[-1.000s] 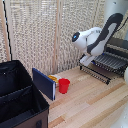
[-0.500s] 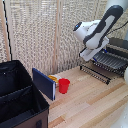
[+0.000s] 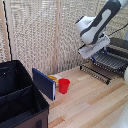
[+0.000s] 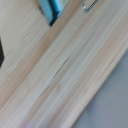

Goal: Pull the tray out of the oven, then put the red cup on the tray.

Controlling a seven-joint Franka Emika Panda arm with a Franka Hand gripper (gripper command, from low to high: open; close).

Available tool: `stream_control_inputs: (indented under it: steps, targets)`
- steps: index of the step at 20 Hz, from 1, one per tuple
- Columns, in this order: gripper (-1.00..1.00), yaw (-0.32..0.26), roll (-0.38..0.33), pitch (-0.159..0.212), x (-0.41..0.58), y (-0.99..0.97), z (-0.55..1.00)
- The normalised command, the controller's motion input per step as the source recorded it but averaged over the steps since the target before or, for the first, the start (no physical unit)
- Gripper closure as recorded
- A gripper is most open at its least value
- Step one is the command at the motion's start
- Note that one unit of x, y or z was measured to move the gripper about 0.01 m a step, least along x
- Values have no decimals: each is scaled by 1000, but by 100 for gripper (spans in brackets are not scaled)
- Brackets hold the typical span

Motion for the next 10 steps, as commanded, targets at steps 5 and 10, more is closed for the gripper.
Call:
stream_control_inputs:
  steps: [5, 10]
  targets:
    - [-100, -149, 235, -147, -49, 544, 251]
    - [-100, -128, 198, -147, -53, 619, 106]
